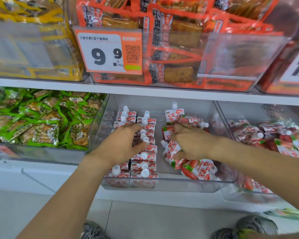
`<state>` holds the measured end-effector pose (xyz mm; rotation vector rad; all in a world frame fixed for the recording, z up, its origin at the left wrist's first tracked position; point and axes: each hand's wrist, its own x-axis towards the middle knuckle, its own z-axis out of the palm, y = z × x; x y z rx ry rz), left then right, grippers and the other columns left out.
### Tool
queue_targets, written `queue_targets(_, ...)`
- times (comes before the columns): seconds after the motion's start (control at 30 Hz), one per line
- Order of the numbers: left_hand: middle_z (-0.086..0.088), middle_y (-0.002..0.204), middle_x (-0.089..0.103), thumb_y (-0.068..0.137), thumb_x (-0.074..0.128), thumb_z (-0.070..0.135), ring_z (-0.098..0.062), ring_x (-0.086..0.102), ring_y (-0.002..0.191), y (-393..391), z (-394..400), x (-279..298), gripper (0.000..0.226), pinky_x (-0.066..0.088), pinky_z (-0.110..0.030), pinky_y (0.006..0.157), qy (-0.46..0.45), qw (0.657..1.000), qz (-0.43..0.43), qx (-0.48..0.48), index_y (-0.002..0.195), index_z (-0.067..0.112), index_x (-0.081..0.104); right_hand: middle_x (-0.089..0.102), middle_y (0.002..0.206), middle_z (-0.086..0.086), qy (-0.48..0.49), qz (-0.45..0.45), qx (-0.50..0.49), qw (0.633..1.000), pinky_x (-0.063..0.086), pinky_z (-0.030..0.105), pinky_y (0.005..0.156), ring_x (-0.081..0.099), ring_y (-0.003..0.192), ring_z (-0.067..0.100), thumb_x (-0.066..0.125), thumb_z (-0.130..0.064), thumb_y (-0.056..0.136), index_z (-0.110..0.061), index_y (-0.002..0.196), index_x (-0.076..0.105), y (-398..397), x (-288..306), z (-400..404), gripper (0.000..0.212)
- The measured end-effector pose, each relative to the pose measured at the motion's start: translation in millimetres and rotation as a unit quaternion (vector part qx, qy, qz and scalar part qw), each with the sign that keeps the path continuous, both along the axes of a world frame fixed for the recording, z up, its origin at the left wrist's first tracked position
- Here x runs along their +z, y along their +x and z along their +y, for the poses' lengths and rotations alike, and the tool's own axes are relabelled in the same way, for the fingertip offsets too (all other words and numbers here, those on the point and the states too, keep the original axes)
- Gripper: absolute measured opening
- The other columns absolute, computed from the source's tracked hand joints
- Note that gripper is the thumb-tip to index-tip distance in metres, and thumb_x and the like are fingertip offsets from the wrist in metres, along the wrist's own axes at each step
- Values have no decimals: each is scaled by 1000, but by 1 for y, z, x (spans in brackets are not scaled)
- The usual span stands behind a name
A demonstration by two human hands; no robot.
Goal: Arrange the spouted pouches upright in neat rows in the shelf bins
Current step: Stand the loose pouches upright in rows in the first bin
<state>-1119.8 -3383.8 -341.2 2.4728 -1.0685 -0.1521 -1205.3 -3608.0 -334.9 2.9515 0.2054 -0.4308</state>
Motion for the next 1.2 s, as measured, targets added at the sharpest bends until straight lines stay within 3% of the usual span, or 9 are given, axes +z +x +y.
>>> queue_targets(0.13,0,131,60,87,64,48,-17,56,117,0,1,1,55,49,-32,94,-6,1000,12,1,135,23,51,47,104,-3,87,-25,17,996,25,29,71,42,100,18,80,-43,71,-22,105,51,-2,10,0,50)
queue_targets(0.23,1,128,62,87,65,47,-16,58,115,2,4,1,52,49,-30,93,-13,1000,15,1,132,22,54,50,83,-12,167,-28,-31,985,37,32,66,49,82,15,84,-37,68,-25,88,46,-7,19,-3,44)
queue_targets(0.43,-1,133,59,87,64,48,-18,56,119,4,5,-2,57,48,-33,96,2,1000,8,-1,135,18,52,57,97,-7,213,-144,-213,942,37,21,76,54,91,14,81,-38,73,-20,101,60,9,41,-24,40)
queue_targets(0.5,-2,131,59,88,63,48,-19,57,117,2,4,-2,56,50,-36,95,5,1000,2,1,133,17,52,60,85,-6,234,-198,-248,919,36,19,67,53,83,13,81,-30,72,-22,84,58,30,34,-18,26)
queue_targets(0.57,-4,127,60,89,62,48,-21,57,115,1,3,-2,52,50,-38,93,6,1000,1,2,129,16,53,59,73,-4,262,-232,-249,903,34,21,61,54,73,15,80,-27,74,-24,67,51,53,20,-6,30)
queue_targets(0.67,-3,126,60,89,61,47,-21,56,116,0,5,-2,50,49,-38,93,0,1000,5,-3,129,18,53,60,69,-1,334,-240,-231,882,43,29,62,56,68,16,79,-21,77,-24,62,49,85,-3,8,34)
queue_targets(0.77,-1,128,59,89,62,48,-19,55,118,1,8,-3,52,48,-37,96,-12,1000,16,-14,132,21,52,67,77,6,299,-237,-194,904,53,33,76,64,82,27,66,-9,84,-19,67,54,106,-20,13,23)
queue_targets(0.93,-1,128,59,89,62,46,-20,55,118,2,11,-6,51,49,-37,96,-20,1000,11,-17,133,22,51,59,68,0,331,-231,-209,891,42,23,70,60,75,20,70,-10,87,-19,71,58,121,-29,4,22)
queue_targets(1.2,-2,126,60,89,62,45,-21,58,115,2,6,-8,52,50,-38,93,-16,1000,2,-4,132,20,51,69,82,9,239,-209,-156,935,47,30,67,64,80,29,62,-10,84,-14,73,64,137,-39,7,12)
